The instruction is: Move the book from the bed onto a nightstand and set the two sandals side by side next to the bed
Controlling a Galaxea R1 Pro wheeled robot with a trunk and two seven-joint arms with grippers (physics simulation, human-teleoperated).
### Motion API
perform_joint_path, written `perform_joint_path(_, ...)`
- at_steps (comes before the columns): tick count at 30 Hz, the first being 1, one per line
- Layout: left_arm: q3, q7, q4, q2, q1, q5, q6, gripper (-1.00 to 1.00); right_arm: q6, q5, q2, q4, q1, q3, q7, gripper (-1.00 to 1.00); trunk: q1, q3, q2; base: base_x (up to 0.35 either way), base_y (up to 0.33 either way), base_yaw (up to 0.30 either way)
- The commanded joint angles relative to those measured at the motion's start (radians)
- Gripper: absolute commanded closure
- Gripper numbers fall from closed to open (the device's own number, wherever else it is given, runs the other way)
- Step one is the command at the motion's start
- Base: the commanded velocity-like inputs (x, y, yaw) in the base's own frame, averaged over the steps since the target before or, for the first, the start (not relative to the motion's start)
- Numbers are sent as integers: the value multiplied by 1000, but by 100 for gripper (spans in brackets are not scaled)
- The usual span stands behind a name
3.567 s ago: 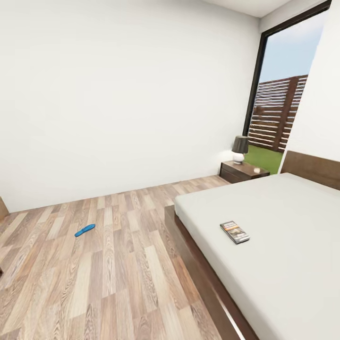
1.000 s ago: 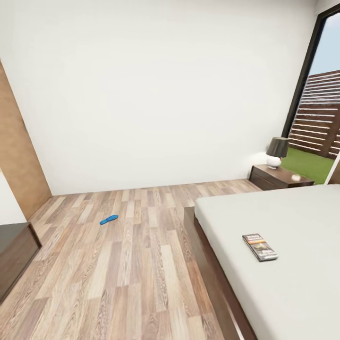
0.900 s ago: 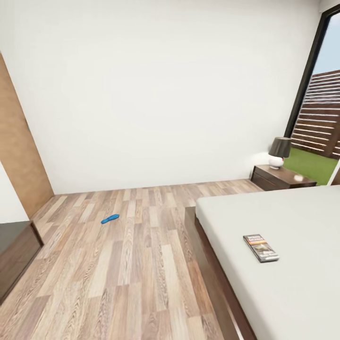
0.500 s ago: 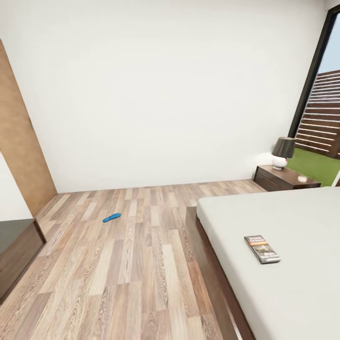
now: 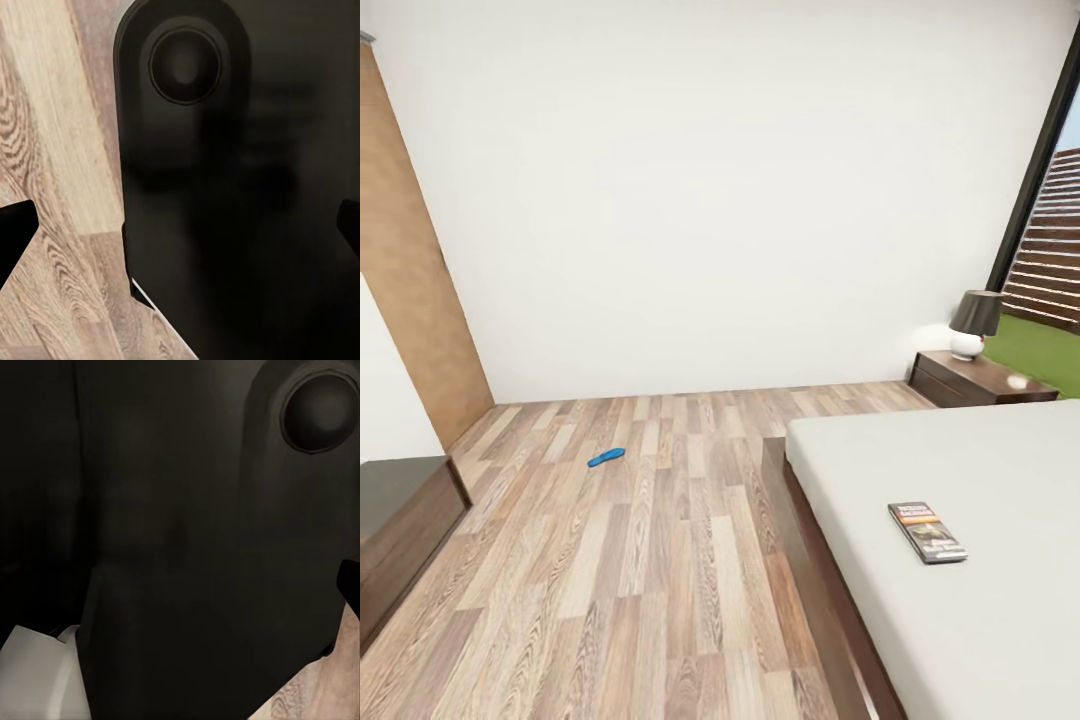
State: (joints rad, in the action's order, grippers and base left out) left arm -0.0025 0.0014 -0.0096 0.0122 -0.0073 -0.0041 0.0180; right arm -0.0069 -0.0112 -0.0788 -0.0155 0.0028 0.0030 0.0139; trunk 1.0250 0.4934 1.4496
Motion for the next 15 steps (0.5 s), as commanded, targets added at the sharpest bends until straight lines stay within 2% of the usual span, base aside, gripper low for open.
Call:
perform_joint_path(1, 0, 0, 0, 0, 0, 0, 2, -100, -1, -1, 0, -1, 0, 0, 1, -100, 0, 1, 0, 0, -1, 31)
perform_joint_path(15, 0, 0, 0, 0, 0, 0, 2, -100, -1, -1, 0, -1, 0, 0, 1, -100, 0, 2, 0, 35, -1, 12)
